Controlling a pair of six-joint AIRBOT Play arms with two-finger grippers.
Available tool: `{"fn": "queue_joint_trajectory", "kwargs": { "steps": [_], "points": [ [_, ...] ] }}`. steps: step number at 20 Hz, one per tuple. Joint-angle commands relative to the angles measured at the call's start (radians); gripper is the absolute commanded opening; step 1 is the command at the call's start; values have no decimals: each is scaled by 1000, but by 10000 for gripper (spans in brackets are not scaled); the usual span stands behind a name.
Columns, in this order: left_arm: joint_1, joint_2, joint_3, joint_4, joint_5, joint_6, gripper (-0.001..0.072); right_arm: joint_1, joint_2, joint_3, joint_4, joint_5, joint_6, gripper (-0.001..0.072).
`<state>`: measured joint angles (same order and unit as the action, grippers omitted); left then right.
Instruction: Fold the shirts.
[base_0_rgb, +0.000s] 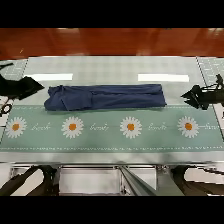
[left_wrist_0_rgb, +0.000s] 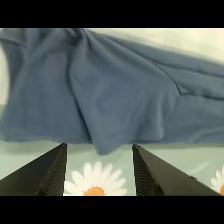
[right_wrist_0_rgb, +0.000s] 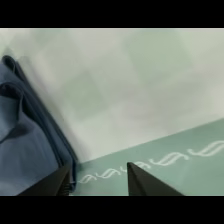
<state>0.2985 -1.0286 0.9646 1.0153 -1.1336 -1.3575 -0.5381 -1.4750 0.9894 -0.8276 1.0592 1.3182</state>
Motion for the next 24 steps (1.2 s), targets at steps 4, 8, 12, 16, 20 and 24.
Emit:
{"fn": "queue_joint_trajectory", "kwargs": {
  "steps": [4, 8, 12, 16, 20, 24],
  "points": [
    [-140, 110, -149, -23, 99, 10, 503, 64, -131, -26, 201, -15, -120, 419],
    [-151, 98, -149, -69, 138, 10, 503, 157, -203, 30, 227, 16, -127, 419],
    [-151, 93, -149, -74, 139, 10, 503, 251, -260, 101, 279, 16, -126, 418],
    [-151, 93, -149, -74, 139, 10, 503, 328, -285, 167, 291, -2, -121, 137],
    [-152, 93, -149, -74, 136, 11, 70, 328, -252, 201, 278, 46, -130, 24],
    [-227, 63, -146, -75, 192, 14, 20, 322, -91, 201, 50, 87, -61, 24]
  ]
}}
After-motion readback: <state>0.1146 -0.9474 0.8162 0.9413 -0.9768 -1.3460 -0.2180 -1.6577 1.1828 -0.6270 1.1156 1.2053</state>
